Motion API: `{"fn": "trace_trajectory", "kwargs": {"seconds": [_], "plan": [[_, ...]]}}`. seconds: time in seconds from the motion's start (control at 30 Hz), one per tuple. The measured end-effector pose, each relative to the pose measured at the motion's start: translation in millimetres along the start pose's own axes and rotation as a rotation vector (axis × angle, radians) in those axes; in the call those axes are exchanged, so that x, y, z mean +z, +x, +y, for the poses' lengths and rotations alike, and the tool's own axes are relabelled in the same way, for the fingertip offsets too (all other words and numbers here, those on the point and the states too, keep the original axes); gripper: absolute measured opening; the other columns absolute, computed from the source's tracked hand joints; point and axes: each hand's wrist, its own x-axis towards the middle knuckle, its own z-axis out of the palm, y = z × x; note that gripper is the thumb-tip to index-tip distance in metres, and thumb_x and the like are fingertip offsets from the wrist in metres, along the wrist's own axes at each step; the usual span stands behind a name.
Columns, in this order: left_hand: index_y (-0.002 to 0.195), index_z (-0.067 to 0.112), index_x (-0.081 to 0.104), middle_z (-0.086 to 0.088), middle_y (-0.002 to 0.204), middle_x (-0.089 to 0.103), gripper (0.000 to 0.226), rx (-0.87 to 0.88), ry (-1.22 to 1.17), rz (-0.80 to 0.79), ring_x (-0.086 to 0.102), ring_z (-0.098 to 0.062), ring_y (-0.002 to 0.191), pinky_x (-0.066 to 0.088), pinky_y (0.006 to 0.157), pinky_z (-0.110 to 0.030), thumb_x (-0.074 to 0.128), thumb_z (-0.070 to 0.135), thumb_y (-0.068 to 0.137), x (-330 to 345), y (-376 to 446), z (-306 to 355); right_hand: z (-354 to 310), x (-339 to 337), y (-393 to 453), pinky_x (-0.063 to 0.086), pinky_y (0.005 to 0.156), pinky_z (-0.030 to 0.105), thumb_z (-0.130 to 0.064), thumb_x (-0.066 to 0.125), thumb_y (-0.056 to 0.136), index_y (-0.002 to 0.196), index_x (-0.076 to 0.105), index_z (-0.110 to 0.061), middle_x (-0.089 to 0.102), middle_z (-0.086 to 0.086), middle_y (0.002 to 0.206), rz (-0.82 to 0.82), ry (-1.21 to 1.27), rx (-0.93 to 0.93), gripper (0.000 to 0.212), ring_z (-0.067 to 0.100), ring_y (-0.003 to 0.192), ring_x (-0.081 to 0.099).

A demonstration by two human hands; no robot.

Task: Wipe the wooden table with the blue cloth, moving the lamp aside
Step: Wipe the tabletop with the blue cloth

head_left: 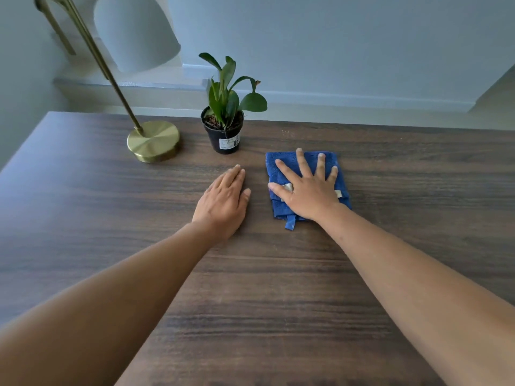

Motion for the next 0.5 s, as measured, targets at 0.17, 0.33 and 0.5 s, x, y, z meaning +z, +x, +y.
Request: {"fn": "trace_trajectory", "kwargs": {"seconds": [0.17, 0.33, 0.5], "plan": [[0.157, 0.014, 0.015, 0.000, 0.166, 0.007, 0.059, -0.001, 0.066, 0.002, 0.000, -0.011, 0.152, -0.004, 0.120, -0.025, 0.024, 0.040, 0.105, 8.7, 28.3, 3.5, -12.6, -9.0, 52.9, -0.012, 0.112, 0.070, -0.086, 0.007, 0.083, 0.151, -0.005, -0.055, -0.019, -0.004, 0.165, 0.006, 0.051, 0.021, 0.076, 0.044, 0.147, -0.022], [0.158, 0.017, 0.010, 0.003, 0.165, 0.001, 0.059, 0.001, 0.099, 0.046, -0.005, -0.008, 0.151, -0.007, 0.121, -0.026, 0.019, 0.042, 0.105, 18.9, 29.2, 0.7, -9.6, -24.4, 126.3, -0.012, 0.112, 0.070, -0.085, 0.009, 0.084, 0.153, 0.000, -0.053, -0.014, -0.001, 0.166, 0.033, 0.099, 0.034, 0.077, 0.045, 0.147, -0.019], [0.158, 0.017, 0.010, 0.003, 0.165, 0.001, 0.060, 0.002, 0.116, 0.057, -0.005, -0.007, 0.151, -0.005, 0.122, -0.027, 0.019, 0.042, 0.105, 20.5, 31.3, -0.4, 0.3, -33.6, 167.8, -0.004, 0.114, 0.068, -0.082, 0.011, 0.086, 0.154, 0.010, -0.048, 0.005, 0.000, 0.167, 0.081, 0.132, 0.062, 0.076, 0.039, 0.151, 0.002]]}}
